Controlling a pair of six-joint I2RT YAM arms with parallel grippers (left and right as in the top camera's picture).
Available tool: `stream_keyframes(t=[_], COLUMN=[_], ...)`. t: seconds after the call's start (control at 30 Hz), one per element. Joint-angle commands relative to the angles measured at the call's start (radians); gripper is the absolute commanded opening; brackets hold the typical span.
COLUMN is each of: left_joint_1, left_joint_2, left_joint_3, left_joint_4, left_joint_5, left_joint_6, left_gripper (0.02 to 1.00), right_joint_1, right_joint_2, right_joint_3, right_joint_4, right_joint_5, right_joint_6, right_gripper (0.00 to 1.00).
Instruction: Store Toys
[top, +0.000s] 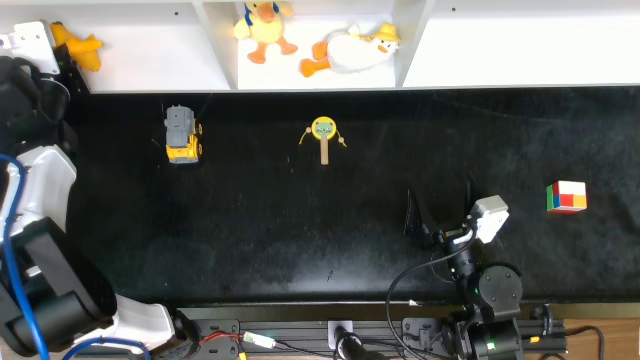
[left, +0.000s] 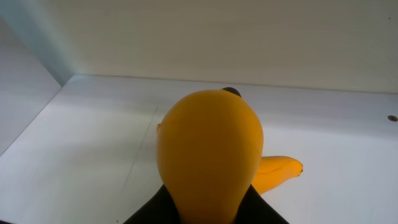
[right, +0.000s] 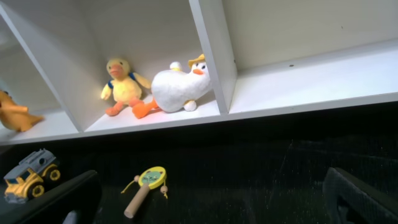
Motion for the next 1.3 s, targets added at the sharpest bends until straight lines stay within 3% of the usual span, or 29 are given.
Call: stream_keyframes(t=[0.03, 0.13, 0.23, 0.67, 0.8, 1.0, 1.13, 1.3], left_joint_1=[-0.009, -0.009, -0.01, -0.009, -0.009, -0.009, -0.009, -0.01], left_joint_2=[0.024, 0.024, 0.023, -0.074, -0.106, -0.186, -0.32, -0.547], left_joint_3=[0.018, 0.018, 0.018, 0.019, 0.019, 0.019, 0.019, 0.019], left_joint_4=[-0.003, 0.0, 0.005, -0.006, -0.042, -0.161, -0.352, -0.607], left_joint_5=[0.014, 0.014, 0.014, 0.012, 0.009, -0.003, -0.086, -0.066], left_joint_6=[-0.008, -0.008, -0.008, -0.008, -0.008, -0.008, -0.008, -0.02], left_gripper=[0.389, 0.608, 0.7, 0.842, 1.0, 1.0, 0.998, 0.998], right_joint_1=[0.005, 0.005, 0.005, 0.005, 0.005, 0.005, 0.005, 0.005], right_joint_2=[-0.009, -0.009, -0.009, -0.009, -0.009, -0.009, -0.009, -0.009], right_joint_3=[-0.013, -0.013, -0.013, -0.013, -0.013, -0.013, -0.013, -0.013], right_joint_4=[0.005, 0.005, 0.005, 0.005, 0.005, 0.005, 0.005, 0.005], right_joint_5=[0.005, 0.005, 0.005, 0.005, 0.005, 0.005, 0.005, 0.005], right_joint_6=[0.0, 0.0, 0.0, 0.0, 0.0, 0.0, 0.0, 0.0], right_gripper=[0.996, 0.996, 0.996, 0.996, 0.996, 0.996, 0.996, 0.996])
